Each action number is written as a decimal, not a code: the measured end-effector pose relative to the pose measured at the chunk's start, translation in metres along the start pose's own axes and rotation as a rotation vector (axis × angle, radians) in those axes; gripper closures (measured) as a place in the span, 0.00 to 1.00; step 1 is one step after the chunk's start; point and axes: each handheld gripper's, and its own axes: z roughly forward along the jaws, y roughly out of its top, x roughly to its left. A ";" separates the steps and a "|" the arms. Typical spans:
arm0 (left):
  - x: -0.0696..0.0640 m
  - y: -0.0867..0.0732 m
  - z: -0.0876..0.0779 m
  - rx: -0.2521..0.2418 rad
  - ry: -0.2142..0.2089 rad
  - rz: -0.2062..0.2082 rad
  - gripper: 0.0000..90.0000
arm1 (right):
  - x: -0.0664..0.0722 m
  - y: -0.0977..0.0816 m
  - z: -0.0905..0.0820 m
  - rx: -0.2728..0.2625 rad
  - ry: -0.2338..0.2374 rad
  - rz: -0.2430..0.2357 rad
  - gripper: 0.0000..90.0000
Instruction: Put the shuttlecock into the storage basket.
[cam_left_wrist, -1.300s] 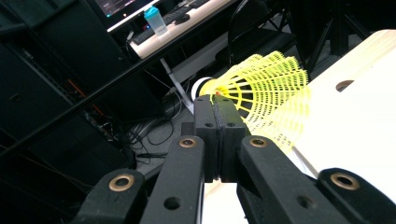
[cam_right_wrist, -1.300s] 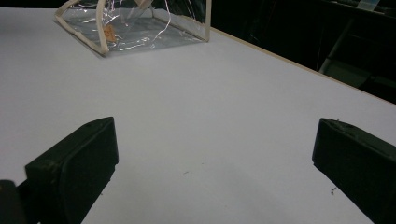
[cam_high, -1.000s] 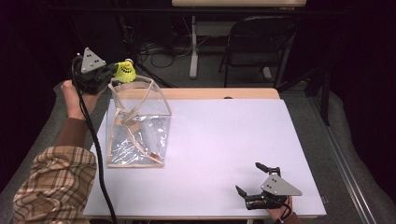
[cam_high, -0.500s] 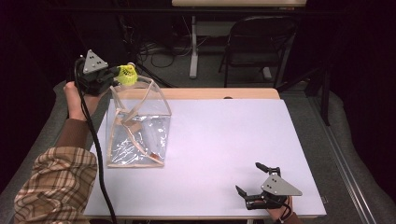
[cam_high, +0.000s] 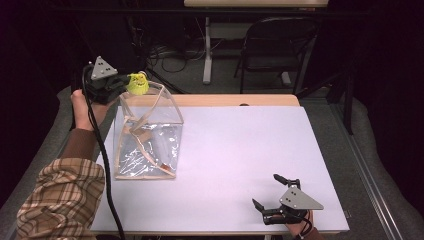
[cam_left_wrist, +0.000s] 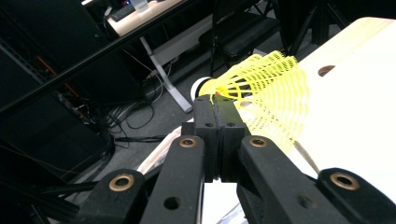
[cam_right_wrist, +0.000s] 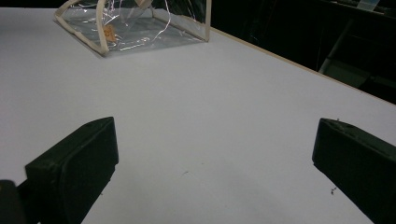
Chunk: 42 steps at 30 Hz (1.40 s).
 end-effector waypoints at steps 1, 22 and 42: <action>0.000 -0.001 0.001 0.003 -0.003 -0.002 1.00 | 0.000 0.000 0.000 -0.001 0.000 0.002 0.00; 0.000 -0.004 0.007 0.043 -0.041 -0.013 1.00 | 0.000 0.000 0.000 0.002 0.000 -0.001 0.00; -0.002 -0.009 0.015 0.079 -0.068 -0.028 1.00 | 0.000 0.000 0.000 0.003 0.002 -0.002 0.00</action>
